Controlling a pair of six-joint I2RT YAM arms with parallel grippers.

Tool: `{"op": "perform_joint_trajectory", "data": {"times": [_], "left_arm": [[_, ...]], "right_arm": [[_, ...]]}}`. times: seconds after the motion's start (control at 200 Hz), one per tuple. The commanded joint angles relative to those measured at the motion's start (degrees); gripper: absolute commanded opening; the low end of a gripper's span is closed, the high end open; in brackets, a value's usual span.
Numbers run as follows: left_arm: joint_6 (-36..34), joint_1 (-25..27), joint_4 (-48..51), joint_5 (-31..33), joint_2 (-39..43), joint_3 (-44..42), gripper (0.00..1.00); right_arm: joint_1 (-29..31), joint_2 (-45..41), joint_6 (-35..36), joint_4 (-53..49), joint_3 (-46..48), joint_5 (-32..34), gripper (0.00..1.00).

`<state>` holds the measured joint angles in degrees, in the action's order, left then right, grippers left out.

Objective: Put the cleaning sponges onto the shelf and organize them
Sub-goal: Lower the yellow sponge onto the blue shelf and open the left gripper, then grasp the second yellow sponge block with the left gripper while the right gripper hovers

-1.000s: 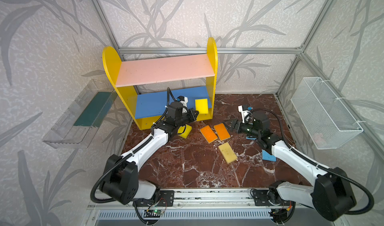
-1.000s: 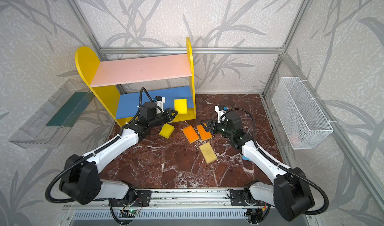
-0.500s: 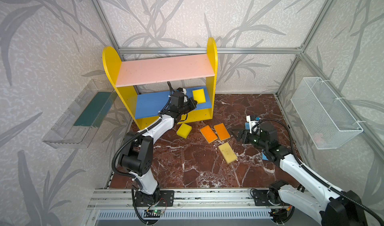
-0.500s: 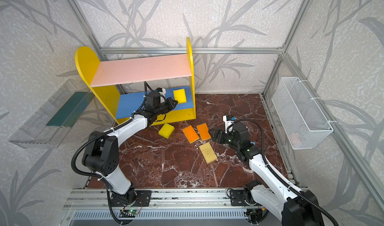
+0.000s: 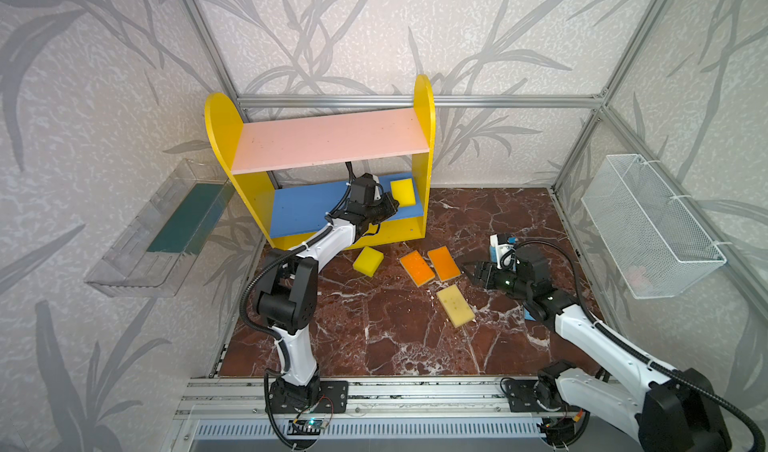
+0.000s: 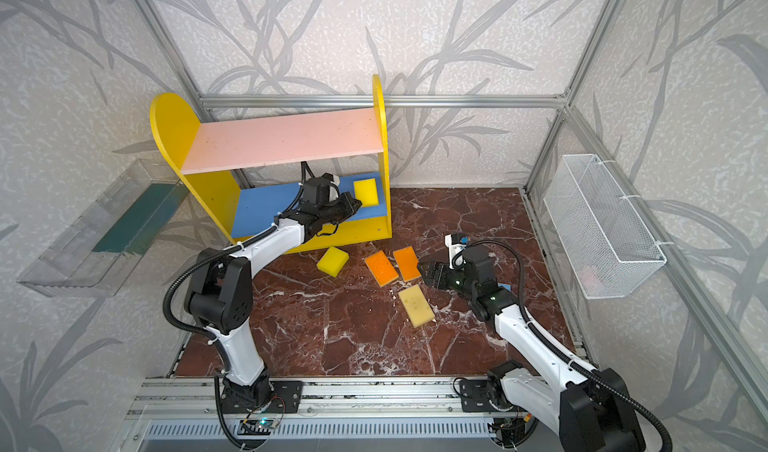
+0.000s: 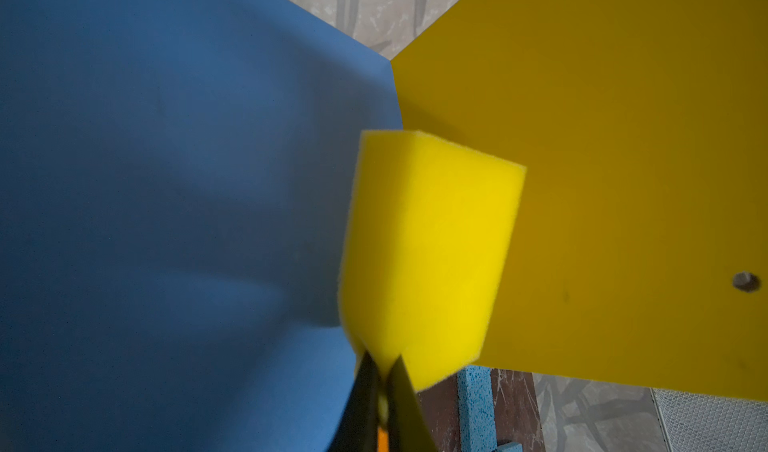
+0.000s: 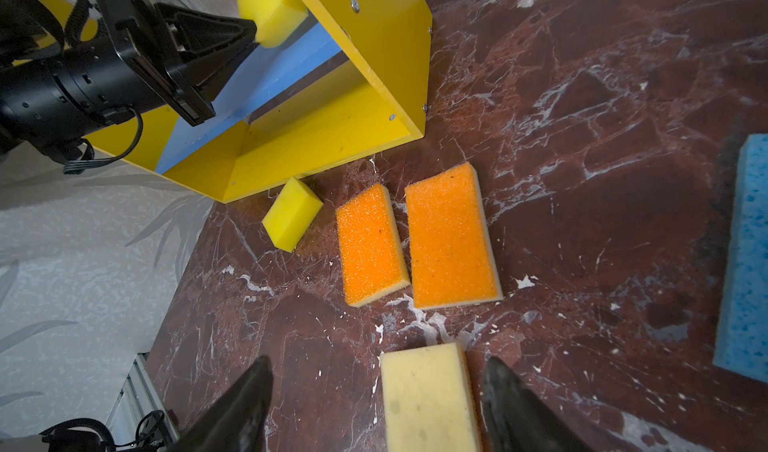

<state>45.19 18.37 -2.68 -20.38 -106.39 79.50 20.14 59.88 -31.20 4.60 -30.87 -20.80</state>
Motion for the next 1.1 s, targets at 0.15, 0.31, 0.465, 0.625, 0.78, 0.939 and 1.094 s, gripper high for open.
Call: {"op": "perform_joint_trajectory", "data": {"times": [0.15,0.31,0.465,0.625,0.78,0.939,1.094], "left_arm": [[0.1,0.3,0.4,-2.3,-0.8,3.5,0.44],[-0.9,0.3,1.3,-1.6,0.8,2.8,0.57],[-3.9,1.0,2.4,0.1,4.9,-1.1,0.73],[-6.7,2.5,5.8,3.6,11.0,-7.4,0.78],[-6.6,3.5,7.9,7.8,19.9,-17.0,0.87],[-1.8,3.7,8.2,8.6,30.0,-29.1,0.81],[0.0,3.3,7.0,9.5,38.2,-39.9,0.44]], "right_arm": [[-0.3,1.8,0.4,1.7,0.4,-0.2,0.78],[-0.3,1.3,0.7,1.4,0.4,-0.1,0.78],[-0.3,1.4,0.9,1.3,0.2,-0.4,0.78],[-0.3,3.8,1.7,0.3,-1.3,-3.3,0.78],[0.6,4.7,1.6,-0.7,-2.5,-4.3,0.78],[4.2,4.7,2.0,-3.0,-3.9,-2.0,0.78],[6.6,5.3,2.0,-4.0,-3.9,-1.2,0.77]]}}
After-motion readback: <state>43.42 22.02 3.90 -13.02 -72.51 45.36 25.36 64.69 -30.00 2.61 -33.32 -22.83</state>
